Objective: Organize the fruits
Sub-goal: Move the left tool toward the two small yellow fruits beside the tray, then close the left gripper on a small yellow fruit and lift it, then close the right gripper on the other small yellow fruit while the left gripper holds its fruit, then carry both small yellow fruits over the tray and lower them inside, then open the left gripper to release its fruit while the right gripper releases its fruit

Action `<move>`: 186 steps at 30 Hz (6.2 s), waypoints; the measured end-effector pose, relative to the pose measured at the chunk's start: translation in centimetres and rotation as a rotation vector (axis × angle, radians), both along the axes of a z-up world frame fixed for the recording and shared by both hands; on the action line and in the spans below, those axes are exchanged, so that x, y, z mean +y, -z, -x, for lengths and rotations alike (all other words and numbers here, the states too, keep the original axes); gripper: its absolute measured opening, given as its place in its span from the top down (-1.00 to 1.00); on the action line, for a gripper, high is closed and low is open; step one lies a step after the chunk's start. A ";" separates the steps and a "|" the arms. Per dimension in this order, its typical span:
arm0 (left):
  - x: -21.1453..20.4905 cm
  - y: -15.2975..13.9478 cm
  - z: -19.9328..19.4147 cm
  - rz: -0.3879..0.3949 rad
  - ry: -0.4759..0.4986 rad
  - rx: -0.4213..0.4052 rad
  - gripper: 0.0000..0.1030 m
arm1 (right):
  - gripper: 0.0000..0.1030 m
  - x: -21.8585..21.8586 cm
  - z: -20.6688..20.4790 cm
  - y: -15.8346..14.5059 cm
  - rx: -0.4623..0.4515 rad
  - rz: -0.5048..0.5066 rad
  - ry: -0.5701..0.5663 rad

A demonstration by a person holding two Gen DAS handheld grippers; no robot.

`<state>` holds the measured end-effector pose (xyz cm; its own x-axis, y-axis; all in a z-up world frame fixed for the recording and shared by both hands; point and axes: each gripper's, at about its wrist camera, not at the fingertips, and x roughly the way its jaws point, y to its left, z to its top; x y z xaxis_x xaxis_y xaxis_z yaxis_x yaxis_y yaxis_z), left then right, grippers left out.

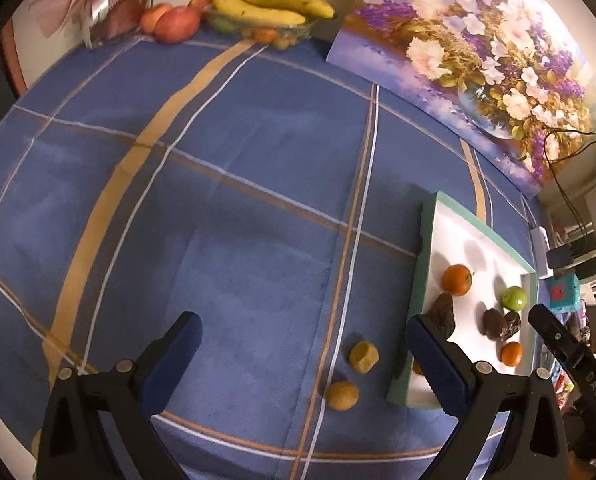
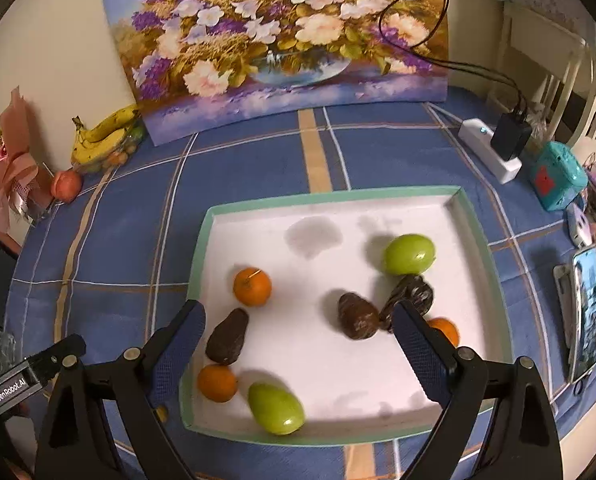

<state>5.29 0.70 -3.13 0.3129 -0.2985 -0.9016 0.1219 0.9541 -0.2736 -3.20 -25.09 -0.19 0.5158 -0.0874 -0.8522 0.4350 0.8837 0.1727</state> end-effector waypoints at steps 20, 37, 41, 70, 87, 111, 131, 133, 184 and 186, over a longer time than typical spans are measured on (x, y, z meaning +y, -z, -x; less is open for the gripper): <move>-3.1 5.1 2.0 -0.038 0.160 0.198 -0.67 | -0.83 0.4 1.9 2.4 0.082 -0.024 0.038; -5.6 5.9 2.8 -0.068 0.270 0.219 0.37 | -0.83 0.1 2.0 2.5 0.080 -0.042 0.038; -5.9 5.7 2.9 -0.065 0.278 0.212 0.45 | -0.83 0.1 2.0 2.6 0.080 -0.041 0.037; 4.4 1.2 -0.4 -0.010 -0.202 0.023 0.45 | -0.28 10.3 -2.5 3.2 0.059 -0.072 -0.312; 5.0 0.9 -0.4 0.004 -0.199 0.030 0.45 | 0.35 16.2 -5.0 7.2 0.244 0.049 -0.469; 3.6 -0.9 0.1 0.023 -0.148 -0.028 0.45 | 0.53 12.0 -3.2 2.2 0.072 0.013 -0.348; -9.1 -1.7 5.4 -0.001 0.335 -0.080 0.45 | 0.53 -0.2 1.5 0.6 0.074 0.011 0.000; -10.3 -1.4 6.2 -0.010 0.380 -0.080 0.45 | 0.53 -1.4 2.2 0.2 0.066 0.019 0.031; -14.9 4.0 6.9 -0.054 0.531 0.099 0.16 | 0.51 -4.4 2.4 7.3 0.280 -0.042 0.061; -14.7 3.3 7.0 -0.054 0.533 0.081 0.16 | 0.51 -4.2 2.5 6.7 0.271 -0.033 0.064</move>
<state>-1.67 -13.99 -6.47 0.0591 -0.3493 -0.9351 0.5736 0.7786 -0.2546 -5.65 -29.33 -6.91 0.2630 -0.0823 -0.9613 0.5236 0.8490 0.0706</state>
